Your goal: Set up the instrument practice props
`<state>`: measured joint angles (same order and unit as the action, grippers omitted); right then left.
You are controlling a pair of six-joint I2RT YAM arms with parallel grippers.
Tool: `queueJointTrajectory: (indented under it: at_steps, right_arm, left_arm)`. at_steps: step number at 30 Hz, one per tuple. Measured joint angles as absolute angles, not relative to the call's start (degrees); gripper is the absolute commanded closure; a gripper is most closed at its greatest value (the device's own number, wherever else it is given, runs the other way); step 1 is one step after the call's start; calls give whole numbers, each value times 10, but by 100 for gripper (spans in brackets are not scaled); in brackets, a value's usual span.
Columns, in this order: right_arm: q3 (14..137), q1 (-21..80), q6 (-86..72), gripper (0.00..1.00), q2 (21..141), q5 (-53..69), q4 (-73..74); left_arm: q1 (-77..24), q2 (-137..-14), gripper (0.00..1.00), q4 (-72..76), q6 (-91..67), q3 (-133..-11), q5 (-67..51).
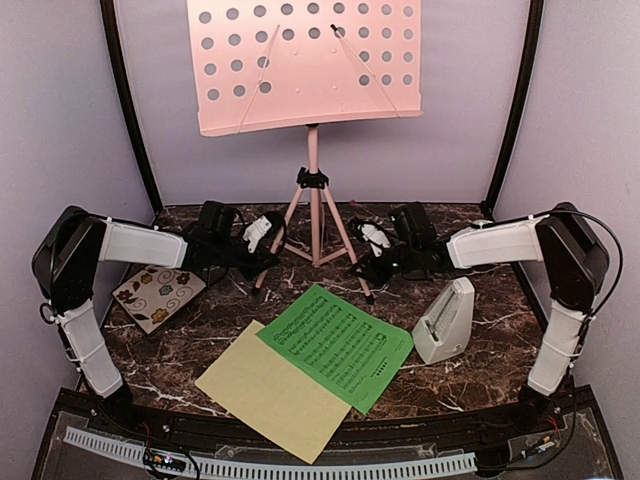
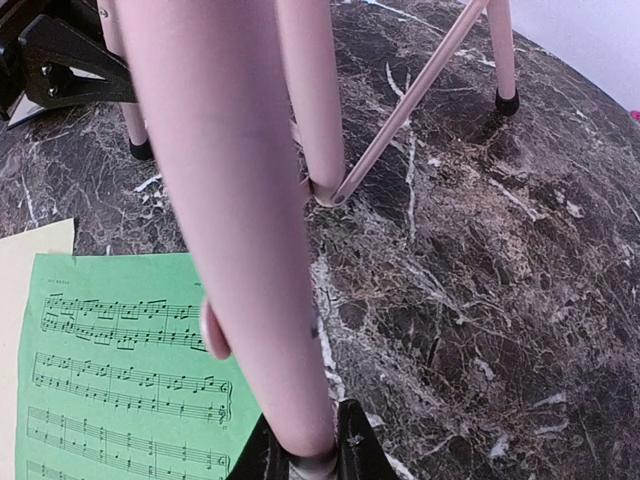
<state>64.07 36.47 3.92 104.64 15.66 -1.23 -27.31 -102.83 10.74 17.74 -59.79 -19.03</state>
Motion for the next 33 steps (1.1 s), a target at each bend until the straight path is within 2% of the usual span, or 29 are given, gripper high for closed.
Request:
queueJointTrajectory:
  at_steps: [2,6,8,10,11,14,20,24,33]
  right_arm:
    - [641,364,39,89,1047,157,-11]
    - [641,364,26,55,1045,158,-5]
    - [641,363,9,43,1040,159,10]
    - [640,363,0,33,1028,165,24]
    - [639,363,-6,27,1019,170,31]
    - [639,366,-22,24,988,181,42]
    - [637,374,-42,25,911,178,66]
    - [619,381,-54,26,870,171,81]
    - [599,456,-74,33,901,160,127]
  left_arm:
    - [-273,-1030,77,106,178,-601,-189]
    - [-271,-1030,60,97,157,-598,-185]
    - [-269,-1023,52,92,143,-587,-181]
    - [-269,-1004,33,89,130,-570,-176]
    - [-271,-990,29,89,121,-559,-174]
    - [-286,-940,27,90,91,-530,-166]
    - [-324,-839,27,96,35,-472,-146]
    - [-337,-813,28,80,18,-456,-136]
    - [-347,-800,30,45,-1,-435,-129]
